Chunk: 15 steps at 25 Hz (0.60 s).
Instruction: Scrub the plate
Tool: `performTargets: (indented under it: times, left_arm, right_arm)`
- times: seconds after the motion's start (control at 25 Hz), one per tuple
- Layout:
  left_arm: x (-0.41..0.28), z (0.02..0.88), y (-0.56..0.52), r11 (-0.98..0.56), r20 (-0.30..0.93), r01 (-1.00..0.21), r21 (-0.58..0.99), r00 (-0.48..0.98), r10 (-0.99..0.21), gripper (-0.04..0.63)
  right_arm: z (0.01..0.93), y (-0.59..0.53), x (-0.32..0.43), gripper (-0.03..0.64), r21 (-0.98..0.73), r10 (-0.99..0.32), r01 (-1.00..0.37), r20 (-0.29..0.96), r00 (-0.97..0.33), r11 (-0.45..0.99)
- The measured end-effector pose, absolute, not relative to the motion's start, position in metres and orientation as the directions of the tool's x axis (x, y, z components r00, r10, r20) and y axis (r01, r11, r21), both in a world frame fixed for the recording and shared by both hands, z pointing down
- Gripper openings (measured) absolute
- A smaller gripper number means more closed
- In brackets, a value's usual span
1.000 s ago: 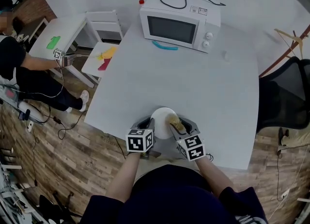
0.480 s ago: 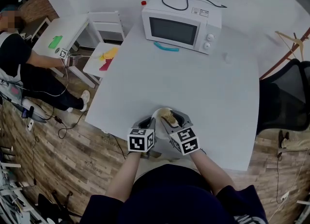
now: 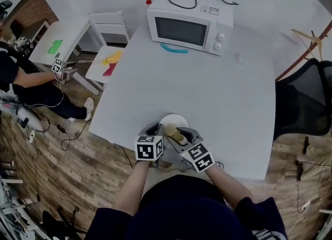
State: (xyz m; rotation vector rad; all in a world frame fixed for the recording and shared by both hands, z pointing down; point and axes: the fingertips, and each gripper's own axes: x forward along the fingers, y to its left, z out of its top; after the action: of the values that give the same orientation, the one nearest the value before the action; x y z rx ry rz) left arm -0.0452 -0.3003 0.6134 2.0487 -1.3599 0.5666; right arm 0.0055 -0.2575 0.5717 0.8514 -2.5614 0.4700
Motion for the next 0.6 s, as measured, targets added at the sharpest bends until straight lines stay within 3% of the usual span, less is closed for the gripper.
performTargets:
  times: [0.24, 0.6]
  left_arm:
    - [-0.045, 0.615, -0.302, -0.296, 0.647, -0.925, 0.239, 0.379, -0.661, 0.051]
    - [-0.042, 0.615, -0.297, -0.338, 0.645, -0.914, 0.226, 0.401, -0.651, 0.051]
  right_arm:
    - [0.581, -0.237, 0.015, 0.181, -0.207, -0.446, -0.605, 0.504, -0.739, 0.769]
    - [0.593, -0.259, 0.052, 0.181, -0.162, -0.517, -0.684, 0.539, -0.665, 0.711]
